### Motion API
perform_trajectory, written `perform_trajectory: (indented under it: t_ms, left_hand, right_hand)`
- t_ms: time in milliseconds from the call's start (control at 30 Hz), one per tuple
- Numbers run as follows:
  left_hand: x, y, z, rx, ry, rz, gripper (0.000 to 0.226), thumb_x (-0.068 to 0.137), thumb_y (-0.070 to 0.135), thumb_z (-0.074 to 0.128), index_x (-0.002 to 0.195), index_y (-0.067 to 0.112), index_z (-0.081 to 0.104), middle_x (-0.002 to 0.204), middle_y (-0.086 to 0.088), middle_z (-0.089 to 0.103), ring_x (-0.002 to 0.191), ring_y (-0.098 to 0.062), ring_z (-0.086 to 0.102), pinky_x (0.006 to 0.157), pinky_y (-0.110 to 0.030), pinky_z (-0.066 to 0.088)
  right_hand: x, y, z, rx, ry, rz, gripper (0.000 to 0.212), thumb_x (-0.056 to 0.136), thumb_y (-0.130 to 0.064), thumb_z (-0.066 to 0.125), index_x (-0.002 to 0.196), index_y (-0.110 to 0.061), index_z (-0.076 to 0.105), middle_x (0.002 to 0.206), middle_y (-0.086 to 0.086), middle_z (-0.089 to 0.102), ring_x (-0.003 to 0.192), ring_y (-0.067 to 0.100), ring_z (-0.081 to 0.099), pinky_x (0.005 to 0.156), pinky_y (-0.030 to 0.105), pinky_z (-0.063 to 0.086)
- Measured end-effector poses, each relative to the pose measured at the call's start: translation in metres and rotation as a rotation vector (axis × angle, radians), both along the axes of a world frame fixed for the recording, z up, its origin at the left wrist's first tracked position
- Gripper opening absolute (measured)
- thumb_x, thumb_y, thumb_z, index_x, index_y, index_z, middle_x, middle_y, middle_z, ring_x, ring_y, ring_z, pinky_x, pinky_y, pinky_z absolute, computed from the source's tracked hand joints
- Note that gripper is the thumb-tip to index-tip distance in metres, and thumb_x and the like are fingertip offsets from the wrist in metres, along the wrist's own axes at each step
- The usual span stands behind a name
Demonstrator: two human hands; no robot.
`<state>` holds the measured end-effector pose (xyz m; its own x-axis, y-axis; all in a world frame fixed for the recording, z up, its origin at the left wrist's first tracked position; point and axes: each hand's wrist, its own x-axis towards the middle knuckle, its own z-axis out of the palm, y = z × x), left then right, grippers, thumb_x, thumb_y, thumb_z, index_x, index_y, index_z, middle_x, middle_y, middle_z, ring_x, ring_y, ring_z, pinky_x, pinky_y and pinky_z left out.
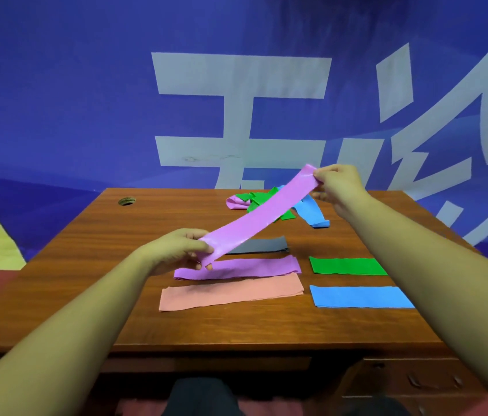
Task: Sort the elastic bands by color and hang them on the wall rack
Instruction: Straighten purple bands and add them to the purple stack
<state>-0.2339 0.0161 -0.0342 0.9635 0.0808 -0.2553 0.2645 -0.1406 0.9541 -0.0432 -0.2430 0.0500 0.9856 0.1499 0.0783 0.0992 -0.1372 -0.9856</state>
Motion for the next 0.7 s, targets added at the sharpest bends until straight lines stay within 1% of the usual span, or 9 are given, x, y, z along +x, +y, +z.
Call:
perform_trajectory:
  t_ms: [67,133,233,300,400,467,533,600,700]
  left_hand:
    - [-0.007,0.009,-0.006,-0.032,-0.014,0.139,0.015,0.091,0.006,0.063,0.105,0.003,0.067,0.084,-0.011,0.066,0.071,-0.019,0.062,0.064,-0.026,0.052]
    - [-0.012,0.017,-0.014,-0.039,-0.035,0.285,0.013,0.089,0.007,0.067,0.101,0.004,0.065,0.078,-0.008,0.066,0.061,-0.012,0.062,0.057,-0.021,0.052]
    - [-0.018,0.030,-0.029,-0.012,-0.038,0.433,0.008,0.089,0.008,0.068,0.090,0.007,0.060,0.078,-0.010,0.065,0.058,-0.011,0.064,0.056,-0.023,0.049]
    - [-0.021,0.038,-0.040,0.046,-0.014,0.497,0.011,0.089,0.010,0.067,0.086,0.009,0.057,0.081,-0.013,0.063,0.060,-0.016,0.063,0.059,-0.028,0.047]
    - [-0.026,0.043,-0.052,0.201,0.024,0.570,0.013,0.088,0.011,0.065,0.080,0.011,0.057,0.079,-0.013,0.060,0.064,-0.020,0.057,0.058,-0.029,0.044]
    - [-0.025,0.041,-0.056,0.252,0.031,0.614,0.010,0.089,0.010,0.064,0.081,0.011,0.057,0.078,-0.012,0.062,0.057,-0.016,0.059,0.056,-0.027,0.045]
    - [-0.021,0.038,-0.059,0.265,0.027,0.638,0.009,0.089,0.007,0.062,0.084,0.011,0.056,0.077,-0.012,0.062,0.049,-0.012,0.062,0.051,-0.025,0.046]
    - [-0.016,0.036,-0.065,0.285,0.037,0.632,0.008,0.089,0.006,0.062,0.085,0.010,0.057,0.078,-0.012,0.064,0.051,-0.015,0.063,0.050,-0.025,0.047]
    - [-0.012,0.036,-0.075,0.407,0.066,0.594,0.005,0.088,0.009,0.065,0.092,0.010,0.062,0.075,-0.007,0.067,0.055,-0.019,0.065,0.054,-0.027,0.049]
  right_hand:
    - [0.001,-0.002,-0.019,-0.003,0.074,-0.011,0.015,0.091,0.000,0.055,0.077,-0.006,0.059,0.081,0.016,0.062,0.064,0.018,0.063,0.049,0.025,0.054]
    - [-0.003,-0.002,-0.040,-0.024,0.137,0.010,0.013,0.090,0.003,0.056,0.078,-0.003,0.059,0.066,0.013,0.059,0.049,0.014,0.059,0.041,0.021,0.050]
    - [-0.011,0.000,-0.071,-0.117,0.222,0.061,0.003,0.086,0.002,0.061,0.087,-0.001,0.061,0.041,0.003,0.050,0.034,0.011,0.049,0.041,0.021,0.048]
    - [-0.020,0.002,-0.090,-0.196,0.245,0.105,0.005,0.085,0.001,0.062,0.082,-0.002,0.061,0.045,0.004,0.052,0.039,0.016,0.050,0.041,0.021,0.044]
    - [-0.029,0.004,-0.113,-0.296,0.212,0.113,0.009,0.084,0.001,0.066,0.076,-0.003,0.064,0.064,0.010,0.056,0.053,0.018,0.051,0.045,0.022,0.041]
    - [-0.031,0.005,-0.126,-0.380,0.195,0.098,0.003,0.083,-0.003,0.069,0.080,-0.002,0.068,0.065,0.008,0.056,0.057,0.016,0.049,0.050,0.024,0.038]
    - [-0.029,0.006,-0.138,-0.433,0.186,0.088,0.005,0.082,-0.007,0.072,0.079,-0.004,0.069,0.069,0.007,0.060,0.065,0.020,0.054,0.058,0.028,0.044]
    - [-0.027,0.008,-0.146,-0.494,0.155,0.068,0.009,0.081,-0.009,0.072,0.073,-0.007,0.068,0.075,0.008,0.064,0.078,0.024,0.059,0.072,0.036,0.049]
    - [-0.024,0.011,-0.154,-0.545,0.135,0.042,0.010,0.084,-0.011,0.069,0.075,-0.007,0.068,0.080,0.008,0.065,0.085,0.025,0.060,0.078,0.038,0.050]
